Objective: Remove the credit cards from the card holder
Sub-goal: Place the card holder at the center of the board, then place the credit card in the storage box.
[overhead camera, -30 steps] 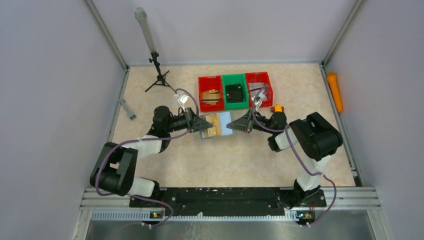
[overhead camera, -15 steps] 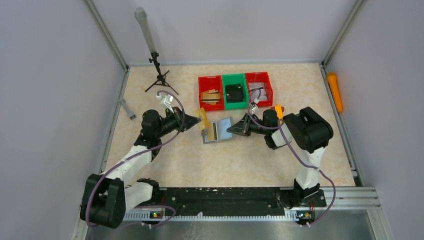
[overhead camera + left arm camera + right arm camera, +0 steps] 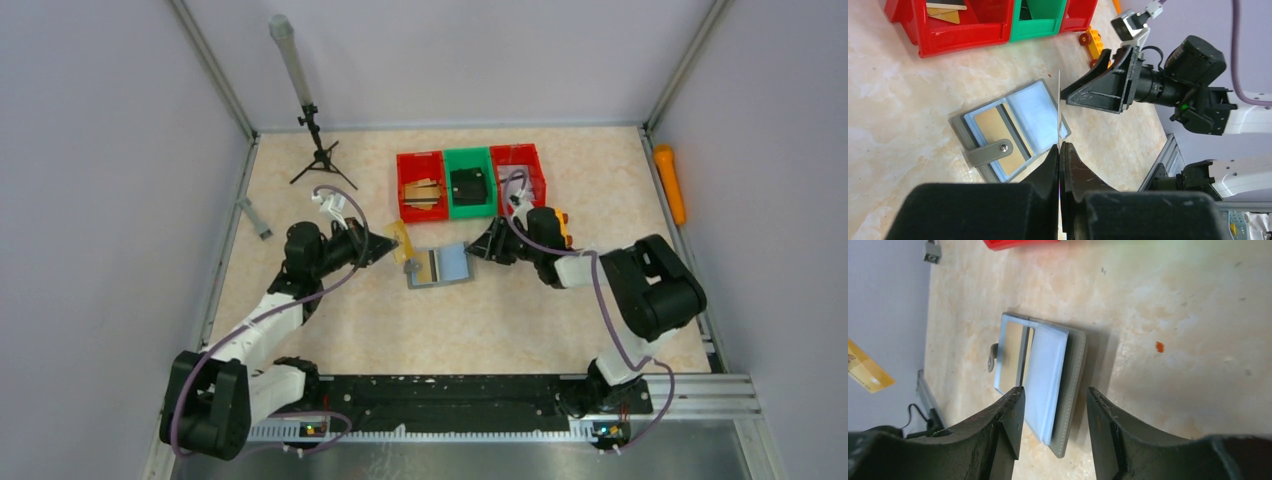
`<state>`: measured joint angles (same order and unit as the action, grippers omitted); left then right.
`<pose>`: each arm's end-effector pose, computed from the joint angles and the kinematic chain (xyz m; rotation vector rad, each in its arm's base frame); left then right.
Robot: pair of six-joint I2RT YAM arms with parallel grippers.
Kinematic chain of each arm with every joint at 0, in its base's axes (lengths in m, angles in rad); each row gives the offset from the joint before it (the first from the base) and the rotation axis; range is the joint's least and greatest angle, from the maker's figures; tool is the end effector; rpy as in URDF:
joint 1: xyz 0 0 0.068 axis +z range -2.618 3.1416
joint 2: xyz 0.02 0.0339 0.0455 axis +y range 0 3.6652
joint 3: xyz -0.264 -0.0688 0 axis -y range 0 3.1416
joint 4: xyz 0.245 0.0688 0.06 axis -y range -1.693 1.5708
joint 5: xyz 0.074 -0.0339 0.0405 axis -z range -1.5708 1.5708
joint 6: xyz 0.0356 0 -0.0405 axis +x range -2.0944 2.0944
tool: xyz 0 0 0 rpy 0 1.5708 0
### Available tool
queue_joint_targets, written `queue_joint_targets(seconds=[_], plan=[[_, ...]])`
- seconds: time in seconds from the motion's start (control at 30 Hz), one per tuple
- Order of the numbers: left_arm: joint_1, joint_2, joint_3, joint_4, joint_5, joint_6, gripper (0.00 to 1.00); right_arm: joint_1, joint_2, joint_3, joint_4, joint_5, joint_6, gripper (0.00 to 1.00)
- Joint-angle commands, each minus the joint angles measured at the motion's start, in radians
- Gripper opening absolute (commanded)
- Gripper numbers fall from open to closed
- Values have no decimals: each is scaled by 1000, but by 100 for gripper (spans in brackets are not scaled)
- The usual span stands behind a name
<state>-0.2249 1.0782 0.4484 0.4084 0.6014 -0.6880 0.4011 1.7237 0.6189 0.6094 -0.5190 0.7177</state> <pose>0.2190 -0.0708 0.2276 0.0222 1.9141 -1.1722 0.2842 0.1397 0.1326 0.0029 2.2281 1.1916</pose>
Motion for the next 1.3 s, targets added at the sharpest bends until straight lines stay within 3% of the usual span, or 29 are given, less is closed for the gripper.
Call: queue_joint_targets(seconds=[0.0,0.03,0.33,0.5,0.57,0.63,0.7,0.8,0.9,1.03,1.1,1.27], plan=[[1,18,16,20,-5,29,0,-7,-126,10,-166,203,-139,54],[-2,28,23,15,-6,35,0,-6,-151,7,-194,239,-148,60],[-39,94,150,-23,-90,-10,0,-7,-387,-112,-163,456,-160,81],[-98,216,424,-331,-225,82,0,-7,-437,-143,-150,501,-153,83],[-91,273,480,-353,-226,-1,0,-6,-450,-156,-137,509,-148,83],[-98,306,470,-232,-228,-134,0,-7,-469,-169,-122,508,-143,83],[-120,325,468,-152,-328,-200,0,-7,-485,-182,-107,504,-137,82],[-177,340,507,-194,-556,-284,0,-7,-503,-195,-98,512,-131,82],[-252,347,534,-263,-900,-448,0,-7,-514,-201,-90,514,-128,81],[-342,399,646,-500,-1219,-693,0,-7,-524,-216,-73,514,-120,81],[-362,433,660,-496,-1264,-780,0,-6,-529,-221,-67,514,-116,81],[-391,500,588,-286,-1294,-1032,0,-7,-563,-241,-59,553,-114,80]])
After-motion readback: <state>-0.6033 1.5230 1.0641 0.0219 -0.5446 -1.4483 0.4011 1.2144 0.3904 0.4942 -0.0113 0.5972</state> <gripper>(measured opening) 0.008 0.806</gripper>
